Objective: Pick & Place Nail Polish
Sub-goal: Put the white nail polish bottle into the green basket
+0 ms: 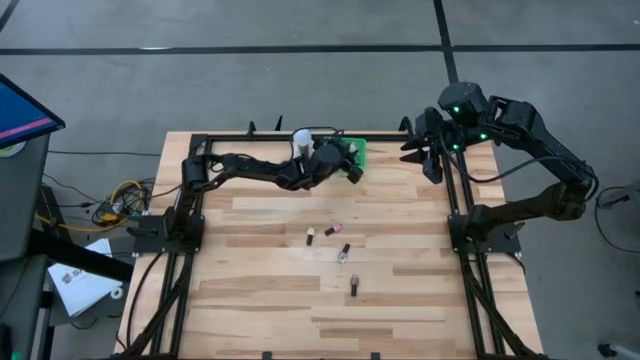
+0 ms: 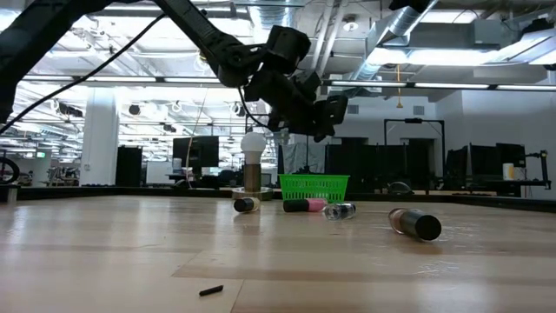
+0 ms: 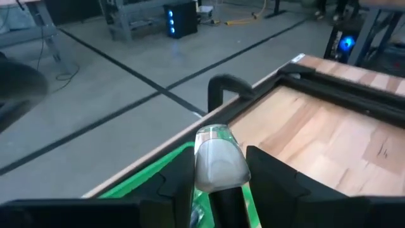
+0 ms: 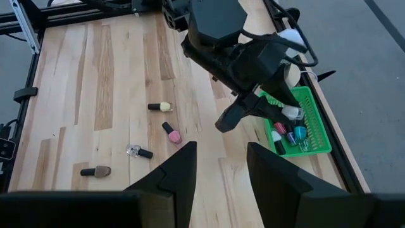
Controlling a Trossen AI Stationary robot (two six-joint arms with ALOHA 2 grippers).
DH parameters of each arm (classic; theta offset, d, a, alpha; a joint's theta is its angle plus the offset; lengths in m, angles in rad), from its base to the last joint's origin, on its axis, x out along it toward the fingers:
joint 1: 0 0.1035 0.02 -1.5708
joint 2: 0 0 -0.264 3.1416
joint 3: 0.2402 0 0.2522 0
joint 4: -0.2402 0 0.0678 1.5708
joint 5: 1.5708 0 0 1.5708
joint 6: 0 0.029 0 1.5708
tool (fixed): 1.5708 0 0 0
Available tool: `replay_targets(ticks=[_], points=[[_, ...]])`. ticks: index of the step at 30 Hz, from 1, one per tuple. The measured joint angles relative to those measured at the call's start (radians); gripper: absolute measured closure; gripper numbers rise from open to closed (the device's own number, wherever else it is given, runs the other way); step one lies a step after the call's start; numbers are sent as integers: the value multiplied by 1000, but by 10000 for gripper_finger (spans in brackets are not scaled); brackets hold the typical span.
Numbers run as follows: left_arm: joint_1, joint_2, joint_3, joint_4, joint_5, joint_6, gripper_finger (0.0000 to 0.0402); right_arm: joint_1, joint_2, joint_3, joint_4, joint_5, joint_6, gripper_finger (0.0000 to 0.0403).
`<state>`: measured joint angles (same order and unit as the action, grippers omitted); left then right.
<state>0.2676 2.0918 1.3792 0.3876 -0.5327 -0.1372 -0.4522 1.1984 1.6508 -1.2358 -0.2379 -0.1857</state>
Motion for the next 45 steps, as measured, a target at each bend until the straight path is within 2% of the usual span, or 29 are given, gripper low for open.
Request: replay_targets(ticks=[8, 14, 25, 28, 33, 39, 45], points=[[10, 30, -1, -3, 0, -79, 283, 0, 0, 0, -2, 0, -6, 272], [10, 71, 1, 25, -21, -79, 283, 0, 0, 0, -10, 0, -5, 272], [2, 72, 0, 23, -42, -78, 283, 0, 0, 0, -16, 0, 3, 272], [2, 72, 0, 37, 23, -49, 282, 0, 0, 0, -16, 0, 3, 272], [3, 72, 32, 51, 201, 123, 283, 0, 0, 0, -15, 0, 2, 272], [32, 72, 63, 39, 257, 211, 282, 0, 0, 0, -14, 0, 2, 272], [88, 72, 133, -100, 350, 211, 281, 0, 0, 0, -14, 0, 2, 272]])
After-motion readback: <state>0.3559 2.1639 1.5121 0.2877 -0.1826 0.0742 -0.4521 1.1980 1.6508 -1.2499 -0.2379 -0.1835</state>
